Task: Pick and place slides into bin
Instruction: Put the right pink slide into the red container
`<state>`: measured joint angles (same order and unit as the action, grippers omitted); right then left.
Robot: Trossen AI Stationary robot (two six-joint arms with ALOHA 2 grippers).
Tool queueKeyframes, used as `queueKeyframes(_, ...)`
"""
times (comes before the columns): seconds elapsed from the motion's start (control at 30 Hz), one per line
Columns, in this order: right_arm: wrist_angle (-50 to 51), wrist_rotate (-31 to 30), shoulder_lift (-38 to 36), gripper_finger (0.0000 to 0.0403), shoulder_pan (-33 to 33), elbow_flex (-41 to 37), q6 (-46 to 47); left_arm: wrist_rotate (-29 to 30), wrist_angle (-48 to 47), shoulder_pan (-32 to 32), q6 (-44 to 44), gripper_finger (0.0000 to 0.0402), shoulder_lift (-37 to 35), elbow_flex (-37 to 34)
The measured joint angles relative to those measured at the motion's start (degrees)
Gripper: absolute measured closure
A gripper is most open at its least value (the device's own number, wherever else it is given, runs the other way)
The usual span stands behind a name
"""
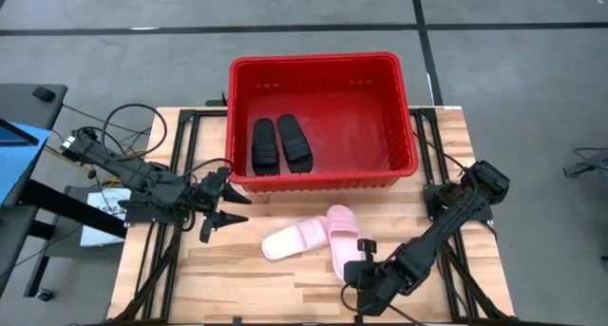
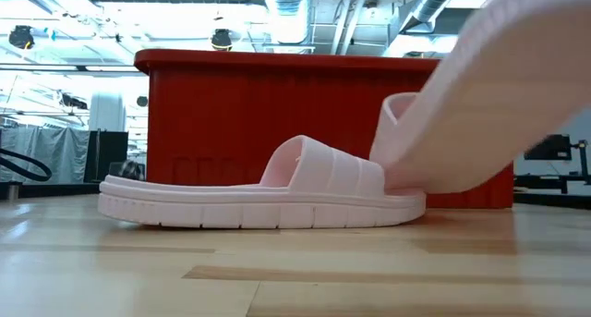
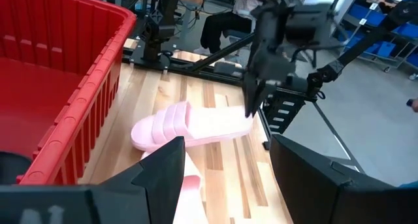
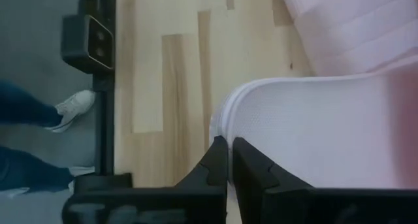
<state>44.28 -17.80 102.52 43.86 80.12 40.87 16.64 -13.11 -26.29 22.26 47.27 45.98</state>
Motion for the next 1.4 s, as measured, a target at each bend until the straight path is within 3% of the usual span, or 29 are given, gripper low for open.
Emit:
queueKeyframes(0.37,14.47,1.52,-0.03,0.0402,0.76,17.67,-5.72,0.00,0.03,0.00,0.00,0.0187,0.00,0.00)
queueKeyframes(0.57,21.28,-0.72,-0.13,0.0402,1.90,28.73,-8.03,0.00,0.03,-0.01,0.02,0.0187,0.00,0.00)
queueKeyframes(1.07,33.21,-17.04,-0.22,0.0403,2.52,49.69,-20.03,-0.01,-0.57,-0.01,0.02,0.0187,0.00,0.00)
queueKeyframes(1.27,42.79,-24.69,-0.22,0.0403,-0.89,54.77,-23.43,-0.01,-1.22,0.00,0.02,0.0187,-0.02,0.00)
queueKeyframes(1.4,45.70,-26.34,-1.43,0.0403,-5.49,54.08,-26.27,0.02,-1.23,0.00,0.00,0.0187,-0.02,0.00)
